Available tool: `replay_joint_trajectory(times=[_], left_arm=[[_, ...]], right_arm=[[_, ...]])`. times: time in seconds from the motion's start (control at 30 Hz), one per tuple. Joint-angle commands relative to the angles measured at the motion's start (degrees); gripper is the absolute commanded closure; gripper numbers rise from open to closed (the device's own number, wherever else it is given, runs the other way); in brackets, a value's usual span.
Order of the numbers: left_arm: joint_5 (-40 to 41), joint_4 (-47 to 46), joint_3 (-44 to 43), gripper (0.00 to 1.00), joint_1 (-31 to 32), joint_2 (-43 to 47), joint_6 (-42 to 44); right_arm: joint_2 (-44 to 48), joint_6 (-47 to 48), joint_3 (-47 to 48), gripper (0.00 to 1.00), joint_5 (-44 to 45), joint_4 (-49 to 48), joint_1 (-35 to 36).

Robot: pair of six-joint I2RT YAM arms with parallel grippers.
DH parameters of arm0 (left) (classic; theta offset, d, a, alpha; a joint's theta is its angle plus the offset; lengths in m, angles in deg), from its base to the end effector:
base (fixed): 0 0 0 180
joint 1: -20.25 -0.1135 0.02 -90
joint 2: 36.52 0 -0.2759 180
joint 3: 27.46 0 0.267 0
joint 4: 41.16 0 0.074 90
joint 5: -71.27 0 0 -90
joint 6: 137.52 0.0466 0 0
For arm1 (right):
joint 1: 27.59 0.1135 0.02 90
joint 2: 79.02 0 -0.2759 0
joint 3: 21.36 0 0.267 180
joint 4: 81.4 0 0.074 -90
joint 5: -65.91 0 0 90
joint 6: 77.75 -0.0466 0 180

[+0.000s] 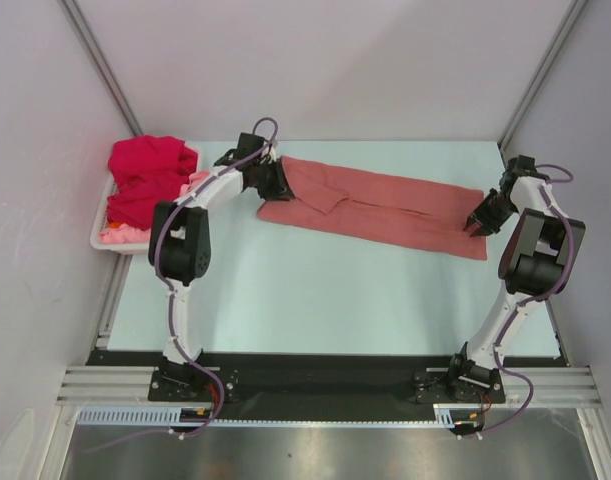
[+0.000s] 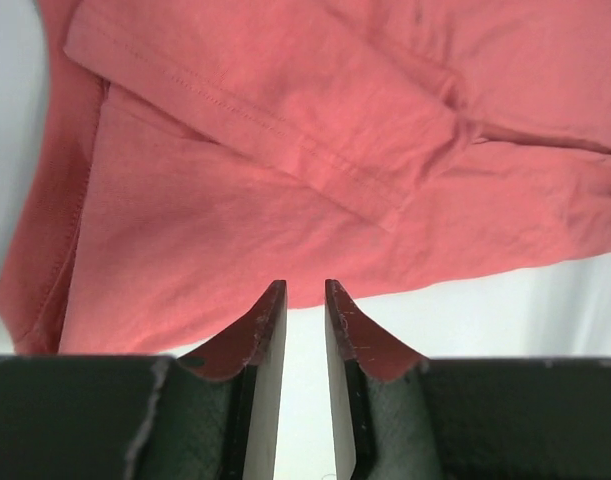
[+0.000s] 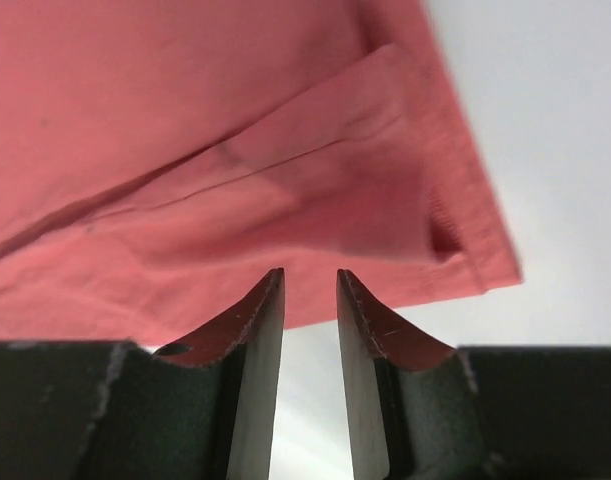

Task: Fold and stack the t-shirts
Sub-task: Fold the tshirt

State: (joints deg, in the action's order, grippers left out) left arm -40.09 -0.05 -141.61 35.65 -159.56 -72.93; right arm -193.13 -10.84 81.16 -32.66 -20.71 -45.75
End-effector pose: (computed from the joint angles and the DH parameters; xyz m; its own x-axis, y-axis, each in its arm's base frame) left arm 0.4869 -0.1517 0.2136 -0.8701 -0.1748 -0.4609 0.1104 0.8421 -0.5278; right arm 0.4115 -0.1277 0.1973 -0.7286 0.6471 -0.2243 0.5988 0.7609 0.2499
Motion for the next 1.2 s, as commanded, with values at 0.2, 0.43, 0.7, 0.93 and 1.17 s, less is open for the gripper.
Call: replay_joint_trajectory(times=[0.2, 0.43, 0.7, 0.93, 1.17], left_arm=[[0.97, 1.85, 0.18, 0.74, -1.07, -5.36, 0.36], [2.47, 3.79, 1.76, 0.73, -0.90, -2.38, 2.99], [0.80, 3.61, 2.90, 0.72, 0.33, 1.84, 2.65], [-0.52, 3.61, 1.67, 0.73, 0.33, 1.49, 2.38], [-1.57, 3.61, 2.29, 0.73, 0.33, 1.58, 1.85]], right_arm=[[-1.47, 2.96, -6.21, 0.63, 3.74, -2.97, -4.70], [3.00, 3.41, -5.43, 0.51, 3.75, -2.09, -4.96], [3.63, 3.84, -1.57, 0.43, 1.39, -3.67, -5.66], [-3.40, 3.40, 5.28, 0.77, -1.35, -5.60, -5.58], [-7.27, 4.63, 8.19, 0.68, -1.79, -5.43, -5.49]])
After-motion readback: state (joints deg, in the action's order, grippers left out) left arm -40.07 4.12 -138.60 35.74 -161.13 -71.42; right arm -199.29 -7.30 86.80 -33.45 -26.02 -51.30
